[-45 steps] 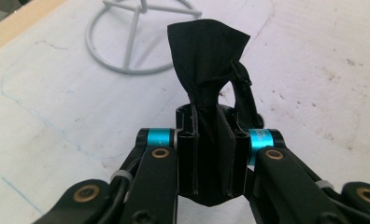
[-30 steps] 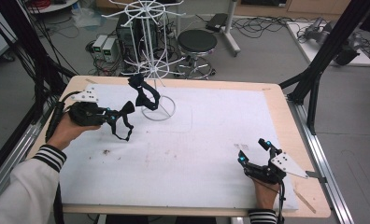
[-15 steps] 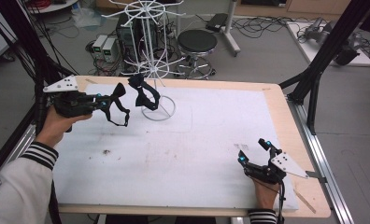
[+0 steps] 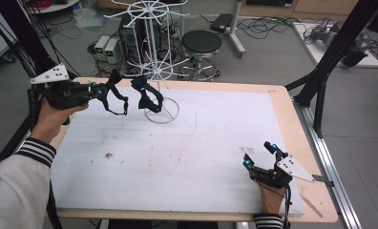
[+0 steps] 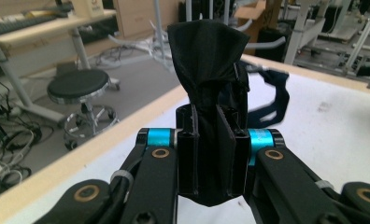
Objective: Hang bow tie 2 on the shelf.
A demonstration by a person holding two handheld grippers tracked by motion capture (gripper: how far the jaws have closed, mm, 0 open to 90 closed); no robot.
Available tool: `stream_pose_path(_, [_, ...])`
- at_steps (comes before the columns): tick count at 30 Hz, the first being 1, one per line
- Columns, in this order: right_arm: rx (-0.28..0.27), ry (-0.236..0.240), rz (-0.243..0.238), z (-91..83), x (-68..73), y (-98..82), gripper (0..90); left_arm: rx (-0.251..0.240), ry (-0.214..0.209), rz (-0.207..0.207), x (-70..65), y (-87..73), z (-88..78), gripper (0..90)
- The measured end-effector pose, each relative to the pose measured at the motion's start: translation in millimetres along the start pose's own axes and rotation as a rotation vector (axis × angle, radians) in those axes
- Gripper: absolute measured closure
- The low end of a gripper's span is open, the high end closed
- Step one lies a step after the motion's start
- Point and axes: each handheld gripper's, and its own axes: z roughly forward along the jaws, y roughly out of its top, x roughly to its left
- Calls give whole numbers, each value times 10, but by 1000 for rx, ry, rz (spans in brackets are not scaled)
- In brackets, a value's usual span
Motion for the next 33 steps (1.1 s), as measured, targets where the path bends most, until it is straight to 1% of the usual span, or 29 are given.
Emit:
stream_pose_path(2, [2, 1, 2, -2, -1, 0, 98, -14, 8, -1, 22, 43, 5, 790])
stream_pose_path(5, [1, 1, -1, 0, -4, 0, 98, -20, 17, 5, 53, 98, 12, 790])
stream_pose_path(7, [1, 2, 0, 0, -3, 0, 98, -40, 21, 5, 68, 115, 19, 790])
stream_pose_path(17, [2, 1, 1, 1, -3, 0, 98, -58, 36, 9, 160, 222, 131, 790])
stream_pose_path(20, [0, 1, 0, 2, -2, 0, 98, -65, 39, 2, 189, 234, 177, 790])
stream_pose_path(25, [0, 1, 0, 2, -1, 0, 98, -72, 56, -7, 220, 236, 246, 790])
stream_pose_path(27, [0, 1, -1, 2, -2, 0, 98, -73, 55, -7, 232, 236, 263, 790])
stream_pose_path(28, [0, 1, -1, 2, -2, 0, 98, -73, 64, -8, 235, 238, 269, 790])
stream_pose_path(30, [0, 1, 0, 2, -2, 0, 98, -77, 65, -11, 254, 242, 279, 790])
stream_pose_path(31, [0, 1, -1, 2, -2, 0, 98, -82, 74, -10, 259, 245, 284, 790])
stream_pose_path(33, [2, 1, 0, 1, -3, 0, 98, -87, 76, -15, 274, 253, 300, 790])
